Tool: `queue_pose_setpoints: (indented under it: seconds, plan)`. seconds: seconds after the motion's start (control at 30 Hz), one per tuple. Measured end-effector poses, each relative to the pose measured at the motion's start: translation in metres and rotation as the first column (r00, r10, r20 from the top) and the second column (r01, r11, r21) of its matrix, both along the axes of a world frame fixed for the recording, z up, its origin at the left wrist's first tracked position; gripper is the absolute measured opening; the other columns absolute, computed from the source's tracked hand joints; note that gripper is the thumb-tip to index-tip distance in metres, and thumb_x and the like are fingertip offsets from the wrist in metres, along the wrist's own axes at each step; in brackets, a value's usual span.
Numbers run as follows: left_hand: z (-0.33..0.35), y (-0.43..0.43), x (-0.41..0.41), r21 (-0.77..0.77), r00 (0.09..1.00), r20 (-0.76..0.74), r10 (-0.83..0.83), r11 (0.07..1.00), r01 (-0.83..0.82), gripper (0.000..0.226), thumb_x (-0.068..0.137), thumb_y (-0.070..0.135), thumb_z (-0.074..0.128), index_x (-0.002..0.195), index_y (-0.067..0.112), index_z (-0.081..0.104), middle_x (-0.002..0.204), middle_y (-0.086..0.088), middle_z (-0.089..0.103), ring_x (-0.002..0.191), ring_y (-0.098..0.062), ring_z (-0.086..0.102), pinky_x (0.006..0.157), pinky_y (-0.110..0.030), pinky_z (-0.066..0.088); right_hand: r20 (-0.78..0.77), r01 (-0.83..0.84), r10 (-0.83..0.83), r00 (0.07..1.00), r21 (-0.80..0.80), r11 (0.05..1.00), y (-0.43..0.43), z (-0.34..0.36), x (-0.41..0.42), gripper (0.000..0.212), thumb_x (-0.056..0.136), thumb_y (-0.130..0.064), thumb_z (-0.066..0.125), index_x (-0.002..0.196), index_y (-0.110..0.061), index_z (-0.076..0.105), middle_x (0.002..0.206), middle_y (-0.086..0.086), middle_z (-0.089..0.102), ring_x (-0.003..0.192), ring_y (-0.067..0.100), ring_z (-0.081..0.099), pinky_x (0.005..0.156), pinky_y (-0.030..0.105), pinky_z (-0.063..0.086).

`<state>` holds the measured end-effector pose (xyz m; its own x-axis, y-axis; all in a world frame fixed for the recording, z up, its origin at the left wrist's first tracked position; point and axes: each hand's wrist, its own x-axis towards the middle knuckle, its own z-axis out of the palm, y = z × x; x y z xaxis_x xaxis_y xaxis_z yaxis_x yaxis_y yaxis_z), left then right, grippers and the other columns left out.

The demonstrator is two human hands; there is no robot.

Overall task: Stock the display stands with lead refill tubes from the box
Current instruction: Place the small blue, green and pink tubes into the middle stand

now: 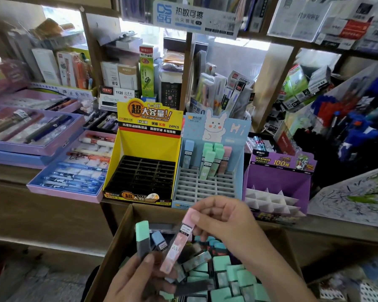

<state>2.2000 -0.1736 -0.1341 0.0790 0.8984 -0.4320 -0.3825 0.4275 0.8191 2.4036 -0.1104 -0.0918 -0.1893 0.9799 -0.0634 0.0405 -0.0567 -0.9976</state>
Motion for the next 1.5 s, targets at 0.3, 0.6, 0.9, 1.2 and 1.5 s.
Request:
queue_pose_setpoints:
  seconds: [0.3,0.6,0.9,1.2,1.5]
  plan:
    - [0.003,-0.005,0.001,0.148,0.982,-0.183,-0.039,0.987,0.066,0.02,0.099,-0.001,0.049,0.109,-0.008,0.065,0.076,-0.029,0.073,0.066,-0.042,0.061,0.042,-0.022,0.051,0.227,0.16,-0.26,0.938,0.381,0.91,0.04,0.055,0.065,0.007,0.086,-0.017,0.081,0.093,-0.017,0.078,0.082,0.007,0.078,0.07,0.024,0.075,0.063,0.027,0.063]
    - [-0.009,0.002,-0.001,0.129,0.979,-0.203,-0.019,0.991,0.046,0.017,0.095,-0.003,0.055,0.097,-0.011,0.07,0.074,-0.034,0.069,0.063,-0.046,0.065,0.051,-0.034,0.055,0.504,0.093,-0.411,0.759,0.542,0.835,0.099,0.083,0.095,0.009,0.087,-0.016,0.083,0.087,-0.017,0.074,0.078,0.006,0.074,0.07,0.03,0.072,0.069,0.039,0.064]
    - [-0.017,0.005,0.002,0.134,0.984,-0.175,0.045,0.991,-0.022,0.015,0.093,-0.005,0.058,0.092,-0.014,0.069,0.069,-0.037,0.065,0.06,-0.043,0.065,0.056,-0.038,0.052,0.65,0.011,-0.431,0.626,0.545,0.838,0.125,0.078,0.098,0.007,0.084,-0.025,0.086,0.085,-0.021,0.08,0.077,-0.007,0.073,0.065,-0.001,0.059,0.063,0.014,0.045]
    - [-0.02,0.008,-0.001,0.107,0.982,-0.187,0.007,0.994,0.013,0.015,0.093,-0.003,0.058,0.09,-0.012,0.07,0.07,-0.035,0.066,0.058,-0.04,0.064,0.052,-0.033,0.054,0.683,-0.04,-0.425,0.593,0.553,0.833,0.128,0.065,0.1,0.008,0.083,-0.025,0.086,0.081,-0.027,0.078,0.076,-0.017,0.07,0.077,-0.007,0.061,0.065,0.003,0.041]
    - [-0.022,0.009,-0.002,0.098,0.977,-0.213,0.002,0.995,0.019,0.017,0.094,0.001,0.059,0.089,-0.008,0.073,0.072,-0.033,0.068,0.063,-0.041,0.064,0.065,-0.038,0.048,0.676,-0.053,-0.404,0.617,0.548,0.835,0.131,0.066,0.099,0.007,0.082,-0.026,0.087,0.08,-0.024,0.08,0.073,-0.015,0.071,0.073,-0.004,0.062,0.065,0.005,0.044]
